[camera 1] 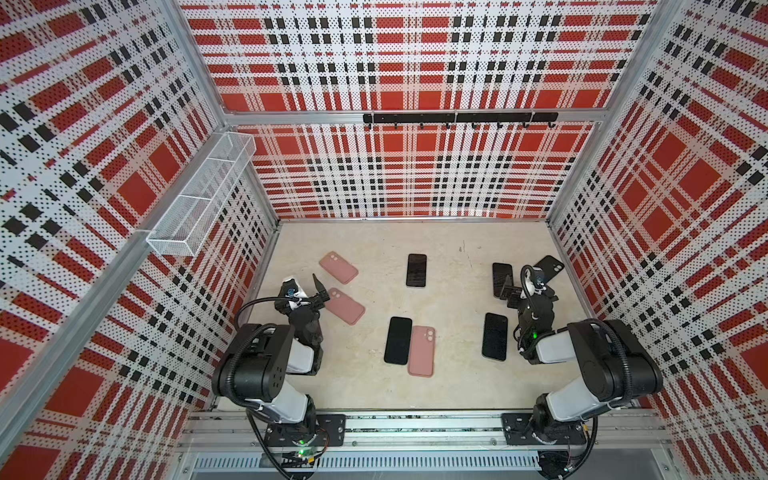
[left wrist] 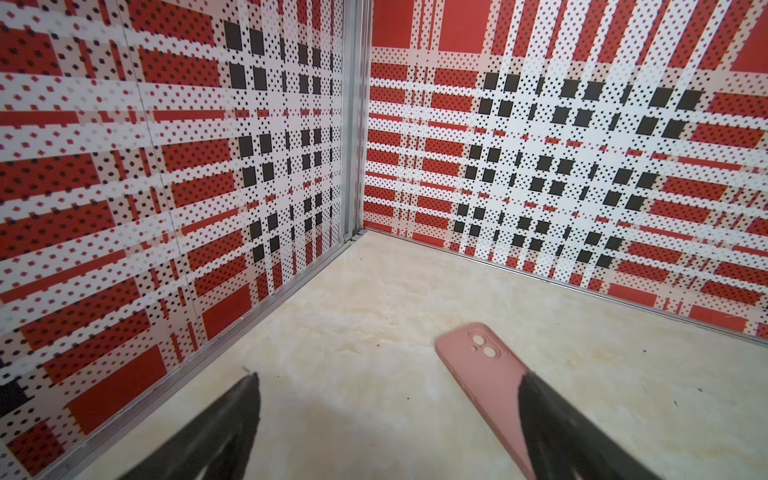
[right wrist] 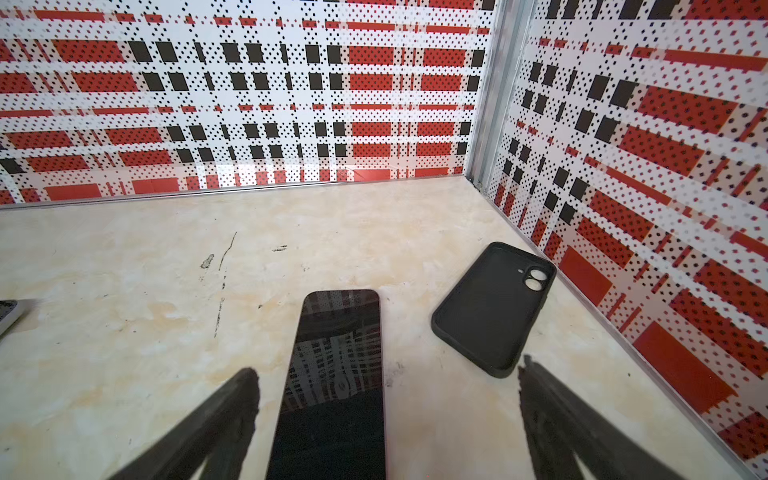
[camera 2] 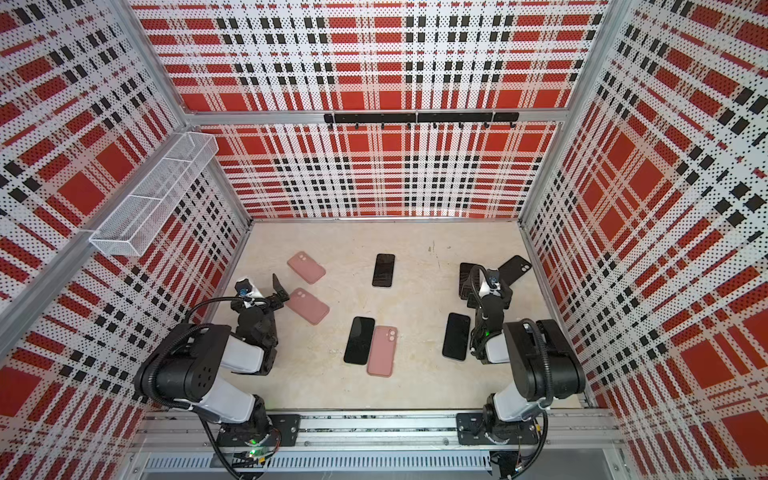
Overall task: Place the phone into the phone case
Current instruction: 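Raise both grippers from the rest pose toward the table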
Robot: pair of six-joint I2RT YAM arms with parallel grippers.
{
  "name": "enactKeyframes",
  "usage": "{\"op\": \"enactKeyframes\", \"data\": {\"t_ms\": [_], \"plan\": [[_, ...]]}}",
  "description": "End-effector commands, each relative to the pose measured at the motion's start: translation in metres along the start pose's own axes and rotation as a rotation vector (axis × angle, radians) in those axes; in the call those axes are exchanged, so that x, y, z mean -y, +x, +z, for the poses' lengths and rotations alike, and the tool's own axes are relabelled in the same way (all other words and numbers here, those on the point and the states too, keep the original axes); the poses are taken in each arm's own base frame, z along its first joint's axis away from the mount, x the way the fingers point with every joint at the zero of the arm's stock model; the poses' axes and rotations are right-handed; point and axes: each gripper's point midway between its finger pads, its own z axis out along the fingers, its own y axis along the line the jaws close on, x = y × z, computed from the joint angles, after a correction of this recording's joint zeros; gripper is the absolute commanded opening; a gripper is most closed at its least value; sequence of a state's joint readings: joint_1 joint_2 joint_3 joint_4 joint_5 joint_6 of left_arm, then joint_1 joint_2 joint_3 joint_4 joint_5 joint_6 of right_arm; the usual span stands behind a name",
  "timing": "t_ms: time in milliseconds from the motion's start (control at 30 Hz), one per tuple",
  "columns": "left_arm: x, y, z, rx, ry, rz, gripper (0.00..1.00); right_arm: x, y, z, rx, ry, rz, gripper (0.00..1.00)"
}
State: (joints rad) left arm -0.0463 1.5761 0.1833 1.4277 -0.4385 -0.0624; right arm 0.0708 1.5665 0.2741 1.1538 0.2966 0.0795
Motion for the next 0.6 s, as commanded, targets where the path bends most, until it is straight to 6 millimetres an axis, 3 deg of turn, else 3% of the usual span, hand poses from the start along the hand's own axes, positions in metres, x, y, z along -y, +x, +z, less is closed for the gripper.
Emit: {"op": "enactKeyframes", "data": {"t_ms": [0, 567], "plan": [[-0.0007, -0.0063, 0.0007, 0.025, -0.009, -0.004, 0.98, 0.0029, -0.0068, 0.0012, 0.029, 0.013, 0.012, 1.0], [-0.0002, -0.0061, 0.001, 0.024, -0.007, -0.003, 0.98, 0.0025, -0.0062, 0.0021, 0.025, 0.009, 0.014, 1.0]]}}
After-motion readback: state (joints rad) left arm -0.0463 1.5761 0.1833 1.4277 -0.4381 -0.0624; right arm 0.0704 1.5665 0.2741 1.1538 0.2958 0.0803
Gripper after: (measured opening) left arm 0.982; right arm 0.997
